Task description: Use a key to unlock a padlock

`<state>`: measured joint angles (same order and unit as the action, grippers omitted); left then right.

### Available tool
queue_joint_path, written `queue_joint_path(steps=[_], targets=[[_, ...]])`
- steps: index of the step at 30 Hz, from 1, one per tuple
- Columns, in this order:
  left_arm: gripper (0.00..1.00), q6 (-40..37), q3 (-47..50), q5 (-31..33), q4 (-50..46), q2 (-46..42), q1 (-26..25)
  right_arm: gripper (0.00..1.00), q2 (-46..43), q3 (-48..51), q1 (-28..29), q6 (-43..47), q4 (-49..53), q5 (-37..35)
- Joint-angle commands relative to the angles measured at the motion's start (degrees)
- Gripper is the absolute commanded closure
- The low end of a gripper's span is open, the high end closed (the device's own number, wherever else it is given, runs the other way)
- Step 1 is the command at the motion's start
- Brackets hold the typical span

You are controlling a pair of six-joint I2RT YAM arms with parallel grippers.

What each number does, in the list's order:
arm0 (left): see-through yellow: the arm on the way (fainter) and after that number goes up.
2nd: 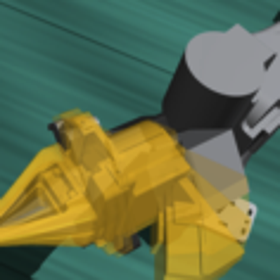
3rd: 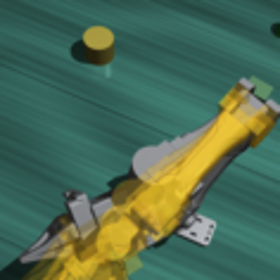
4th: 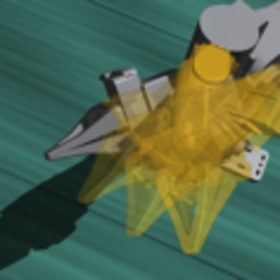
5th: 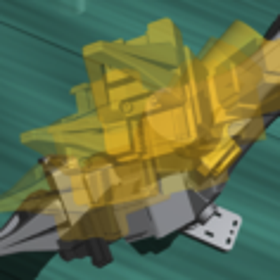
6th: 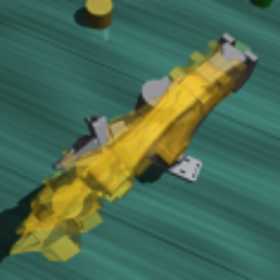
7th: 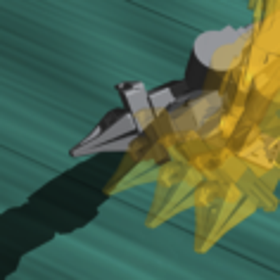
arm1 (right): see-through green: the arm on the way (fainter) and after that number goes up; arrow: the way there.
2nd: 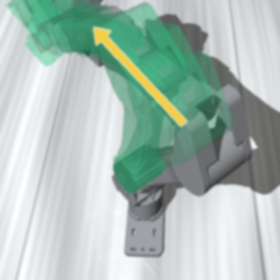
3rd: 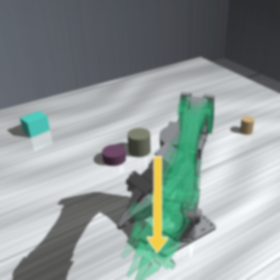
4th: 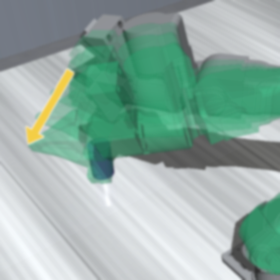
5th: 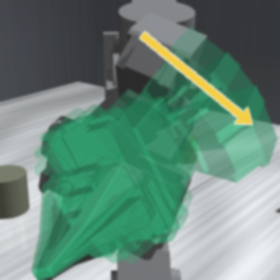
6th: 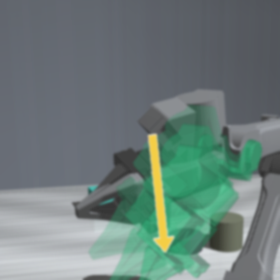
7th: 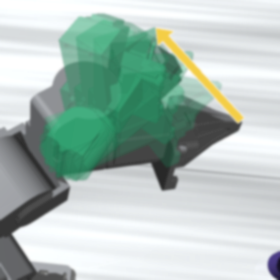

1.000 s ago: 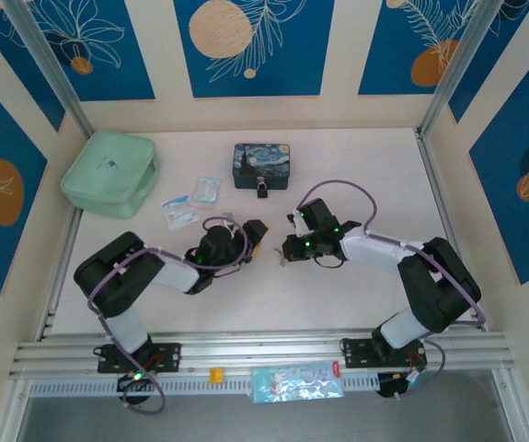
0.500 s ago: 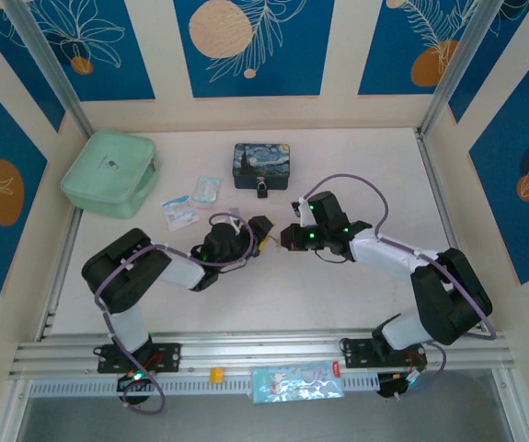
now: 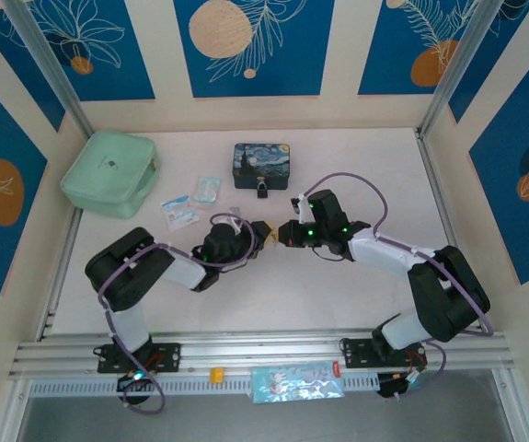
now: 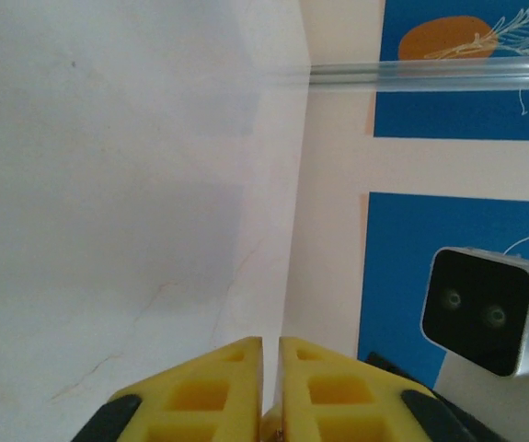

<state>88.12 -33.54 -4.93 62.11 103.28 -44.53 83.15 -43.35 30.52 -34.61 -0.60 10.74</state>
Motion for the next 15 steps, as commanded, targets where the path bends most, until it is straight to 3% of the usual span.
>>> queue_joint_path(steps=[1, 3, 5, 7, 10, 15], targets=[[1.00, -0.3, 0.2, -0.8, 3.5, 0.9, -0.6, 1.00, -0.2, 0.2, -0.2, -0.3, 0.1, 0.6], [1.00, -1.1, 0.4, -0.9, 3.2, 0.6, -0.5, 0.89, -1.5, -0.2, -0.2, 1.1, 1.0, -0.4], [1.00, -3.0, 0.7, -1.3, 1.8, -0.2, 0.0, 0.69, -3.5, -1.2, 0.0, 4.1, 3.6, -2.3], [1.00, -5.2, 1.0, -2.3, -0.1, -1.5, 1.0, 0.61, -5.6, -2.6, 0.7, 7.9, 7.5, -5.9], [1.00, -11.6, 0.9, -4.8, -1.6, -4.2, 2.5, 0.57, -7.4, -4.1, 1.4, 12.5, 11.1, -8.4], [1.00, -18.0, 0.7, -12.8, 5.5, -4.7, 6.0, 0.57, -9.0, -2.9, -0.6, 12.5, 8.0, -0.1]])
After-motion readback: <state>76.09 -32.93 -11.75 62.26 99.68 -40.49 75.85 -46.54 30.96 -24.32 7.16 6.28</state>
